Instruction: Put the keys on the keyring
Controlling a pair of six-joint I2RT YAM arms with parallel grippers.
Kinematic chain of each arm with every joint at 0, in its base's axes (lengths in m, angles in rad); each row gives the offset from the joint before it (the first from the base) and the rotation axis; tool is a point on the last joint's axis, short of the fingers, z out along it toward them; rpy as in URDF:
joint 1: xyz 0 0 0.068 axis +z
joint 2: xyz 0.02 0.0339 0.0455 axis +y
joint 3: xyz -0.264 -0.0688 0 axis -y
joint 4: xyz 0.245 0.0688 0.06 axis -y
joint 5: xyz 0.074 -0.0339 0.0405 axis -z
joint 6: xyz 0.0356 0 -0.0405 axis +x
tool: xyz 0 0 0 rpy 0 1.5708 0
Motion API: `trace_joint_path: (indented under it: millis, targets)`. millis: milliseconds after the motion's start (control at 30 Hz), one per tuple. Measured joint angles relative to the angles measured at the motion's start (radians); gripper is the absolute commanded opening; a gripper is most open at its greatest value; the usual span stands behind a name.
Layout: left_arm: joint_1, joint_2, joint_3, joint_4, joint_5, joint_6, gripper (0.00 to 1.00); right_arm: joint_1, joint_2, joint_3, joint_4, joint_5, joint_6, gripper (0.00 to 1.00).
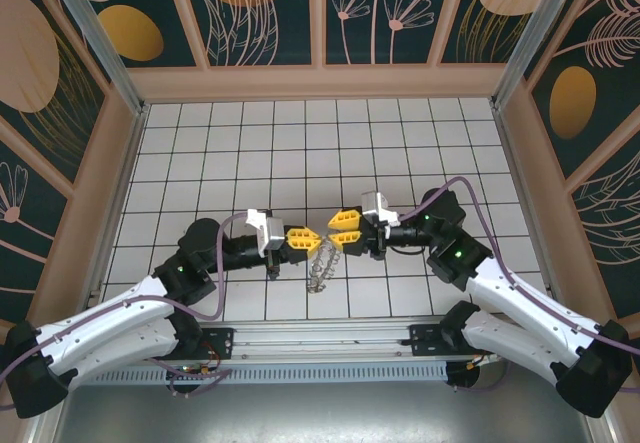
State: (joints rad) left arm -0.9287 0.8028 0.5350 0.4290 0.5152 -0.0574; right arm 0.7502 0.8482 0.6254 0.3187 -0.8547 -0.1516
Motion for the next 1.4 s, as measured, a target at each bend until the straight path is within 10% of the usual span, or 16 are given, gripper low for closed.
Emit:
trace_joint_path:
  millis: [1400]
  targets:
    - [-0.001, 0.004, 0.001, 0.002, -0.008, 0.0, 0.0, 0.023, -0.024, -0.052, 0.069, -0.011, -0.007, 0.27]
